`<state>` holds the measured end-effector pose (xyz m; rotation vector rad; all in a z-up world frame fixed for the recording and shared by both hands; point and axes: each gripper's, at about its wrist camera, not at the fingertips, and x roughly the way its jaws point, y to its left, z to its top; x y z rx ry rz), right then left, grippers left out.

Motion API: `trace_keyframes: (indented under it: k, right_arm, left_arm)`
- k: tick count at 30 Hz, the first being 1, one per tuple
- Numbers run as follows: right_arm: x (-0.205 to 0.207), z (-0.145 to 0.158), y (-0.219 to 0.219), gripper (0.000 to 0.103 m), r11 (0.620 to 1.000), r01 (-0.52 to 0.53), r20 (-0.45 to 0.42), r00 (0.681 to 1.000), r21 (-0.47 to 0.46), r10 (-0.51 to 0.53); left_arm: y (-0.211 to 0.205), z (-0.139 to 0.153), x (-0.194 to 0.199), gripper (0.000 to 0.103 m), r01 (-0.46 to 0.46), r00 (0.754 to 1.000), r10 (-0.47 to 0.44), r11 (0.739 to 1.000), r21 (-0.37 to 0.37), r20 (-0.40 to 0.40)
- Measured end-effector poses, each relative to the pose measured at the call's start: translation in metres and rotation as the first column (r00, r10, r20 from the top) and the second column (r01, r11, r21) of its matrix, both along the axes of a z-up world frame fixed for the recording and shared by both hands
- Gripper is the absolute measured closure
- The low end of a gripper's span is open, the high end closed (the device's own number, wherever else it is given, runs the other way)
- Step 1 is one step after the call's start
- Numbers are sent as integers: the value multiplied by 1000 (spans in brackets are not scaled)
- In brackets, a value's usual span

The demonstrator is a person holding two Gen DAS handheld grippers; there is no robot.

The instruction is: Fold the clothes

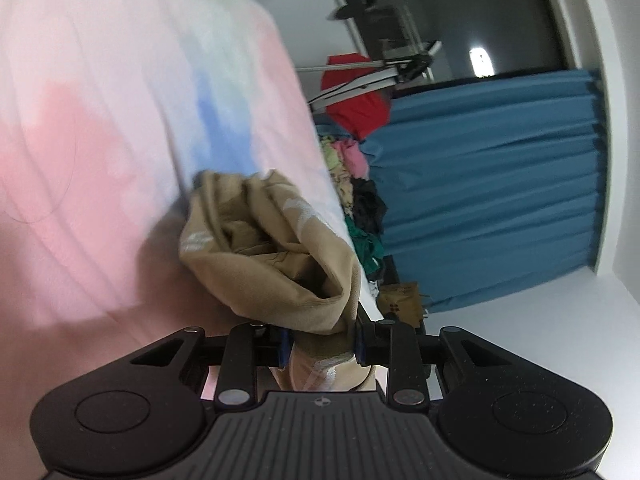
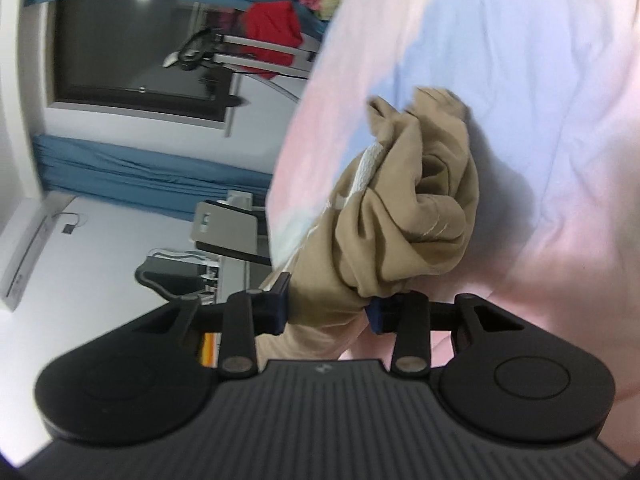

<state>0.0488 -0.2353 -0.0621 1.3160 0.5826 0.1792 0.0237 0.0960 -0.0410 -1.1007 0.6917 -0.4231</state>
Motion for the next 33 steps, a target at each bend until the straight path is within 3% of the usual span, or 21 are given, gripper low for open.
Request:
trace_keyframes:
  k: [8, 13, 19, 24, 29, 33]
  right_arm:
    - [-90, 40, -20, 65, 999, 39, 103, 994, 11, -40]
    - [-102, 58, -54, 65, 998, 71, 90, 994, -3, -70]
    - [-58, 77, -130, 65, 985, 173, 48, 984, -13, -172]
    - [2, 101, -205, 66, 948, 284, 50, 959, -142, -280]
    - [59, 129, -273, 66, 877, 408, 139, 913, -255, -384]
    - [81, 121, -310, 67, 816, 497, 227, 866, -296, -445]
  left_arm:
    - [-22, 54, -63, 73, 128, 988, -129, 992, 21, 86]
    - [-60, 63, -71, 73, 182, 980, -181, 983, -6, 84]
    - [-155, 92, -1, 73, 285, 958, -286, 958, 24, 26]
    - [-247, 95, 79, 74, 352, 935, -353, 935, -30, -32]
    - [-346, 125, 156, 75, 418, 904, -421, 907, 51, 76]
    - [-403, 127, 184, 75, 441, 874, -458, 887, 136, 160]
